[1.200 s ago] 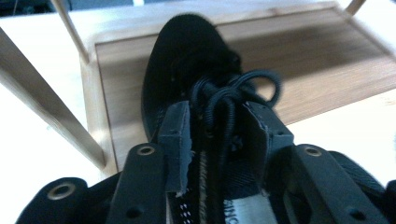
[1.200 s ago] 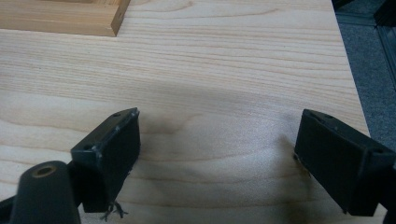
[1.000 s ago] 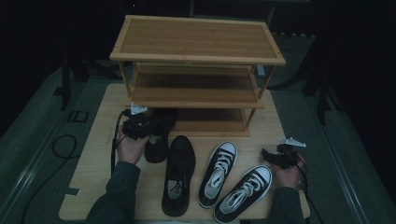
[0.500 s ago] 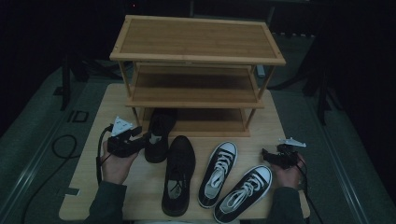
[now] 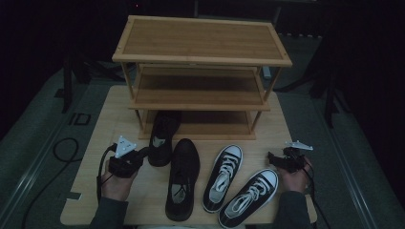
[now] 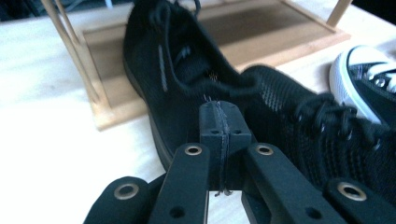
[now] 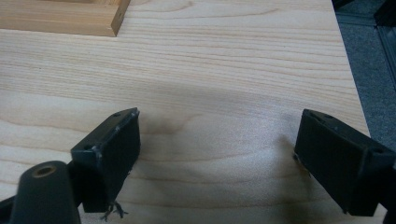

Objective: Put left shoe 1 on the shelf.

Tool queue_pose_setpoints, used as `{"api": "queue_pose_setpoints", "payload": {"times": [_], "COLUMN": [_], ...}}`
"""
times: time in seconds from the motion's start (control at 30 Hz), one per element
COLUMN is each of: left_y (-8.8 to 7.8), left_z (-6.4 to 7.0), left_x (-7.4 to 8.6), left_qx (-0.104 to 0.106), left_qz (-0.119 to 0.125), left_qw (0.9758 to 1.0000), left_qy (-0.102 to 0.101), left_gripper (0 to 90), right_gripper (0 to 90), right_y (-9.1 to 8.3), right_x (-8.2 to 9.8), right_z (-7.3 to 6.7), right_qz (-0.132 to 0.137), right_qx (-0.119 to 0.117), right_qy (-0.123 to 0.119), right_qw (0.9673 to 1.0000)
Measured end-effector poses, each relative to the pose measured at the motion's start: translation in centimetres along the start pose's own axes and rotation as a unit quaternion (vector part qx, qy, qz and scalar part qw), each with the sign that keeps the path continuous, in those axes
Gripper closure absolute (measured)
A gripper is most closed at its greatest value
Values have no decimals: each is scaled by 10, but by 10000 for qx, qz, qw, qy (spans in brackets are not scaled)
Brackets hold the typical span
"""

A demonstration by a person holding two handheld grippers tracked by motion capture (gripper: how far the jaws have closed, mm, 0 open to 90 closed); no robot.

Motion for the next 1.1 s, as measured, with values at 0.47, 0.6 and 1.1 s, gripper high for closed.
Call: {"api": "queue_pose_setpoints", "payload": {"times": [0.47,0.6,1.1], "left_y": [31,36,49], "left_z": [17,17,20], "left_x": [37,45,65], "left_qx": [28,2,-245], "left_qz": [-603,-766,-1253], "left_qw": [9979,9968,9904], "left_qy": [228,232,524], "left_gripper": [898,898,898], "right_gripper": [141,141,141], "right_y": [0,0,0], "right_x": [0,0,0], "right_z": [0,0,0], "right_qz": [0,0,1], "right_qx": [0,0,0], "right_qy": [-1,0,1], "right_qw": [10000,10000,10000]}}
Point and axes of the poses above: each handheld gripper's, and its own axes: y roughly forward along the jaws, x roughly out of its underside, z roughly to its right, the point moved 9 cm from there along y, roughly forward along the jaws, and after that the axes turned 8 degrees about -x, right-handed, at the moved point
